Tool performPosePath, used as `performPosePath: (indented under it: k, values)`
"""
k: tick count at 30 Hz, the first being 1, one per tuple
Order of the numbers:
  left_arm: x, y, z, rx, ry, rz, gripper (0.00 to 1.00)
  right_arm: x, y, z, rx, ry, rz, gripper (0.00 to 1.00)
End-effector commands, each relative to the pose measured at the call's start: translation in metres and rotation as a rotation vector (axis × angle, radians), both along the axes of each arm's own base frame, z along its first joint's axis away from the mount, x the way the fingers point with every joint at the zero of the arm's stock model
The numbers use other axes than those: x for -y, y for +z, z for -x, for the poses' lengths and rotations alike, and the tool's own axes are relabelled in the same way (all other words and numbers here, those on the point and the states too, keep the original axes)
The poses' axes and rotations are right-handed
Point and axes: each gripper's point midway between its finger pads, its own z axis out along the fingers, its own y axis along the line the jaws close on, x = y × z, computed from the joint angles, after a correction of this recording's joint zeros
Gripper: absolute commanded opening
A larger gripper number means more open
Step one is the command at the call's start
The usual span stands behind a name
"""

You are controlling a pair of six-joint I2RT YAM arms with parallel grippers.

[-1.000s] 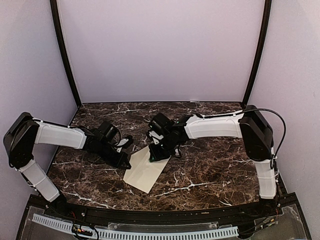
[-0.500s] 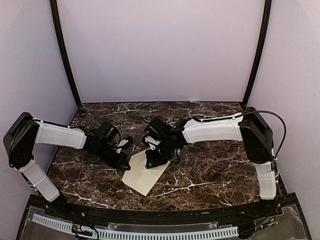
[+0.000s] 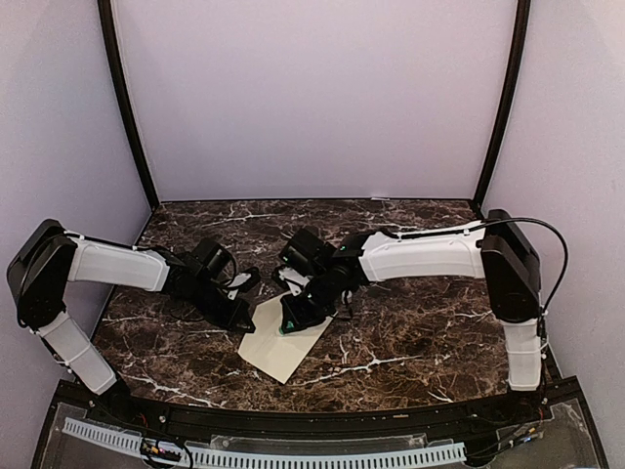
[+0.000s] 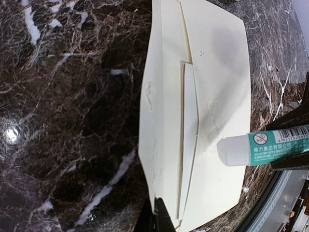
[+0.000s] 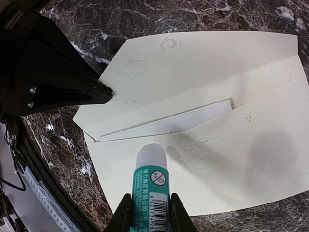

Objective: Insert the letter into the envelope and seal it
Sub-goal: Paint the envelope at the center of the board.

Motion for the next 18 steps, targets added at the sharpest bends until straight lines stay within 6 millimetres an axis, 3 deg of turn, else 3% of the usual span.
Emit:
performPosePath:
  k: [1, 11, 18]
  values:
    - [0.0, 0.0, 0.001, -0.003, -0.014, -0.017, 0.0, 0.004, -0.001, 0.004, -0.002, -0.005, 0.017, 0.12]
    - [0.0, -0.002, 0.003, -0.011, -0.017, -0.018, 0.0, 0.01, -0.027, 0.005, -0.016, -0.002, 0.075, 0.12]
    - [0.0, -0.002, 0.003, -0.013, -0.018, -0.018, 0.0, 0.018, -0.036, -0.007, -0.005, -0.043, 0.106, 0.11]
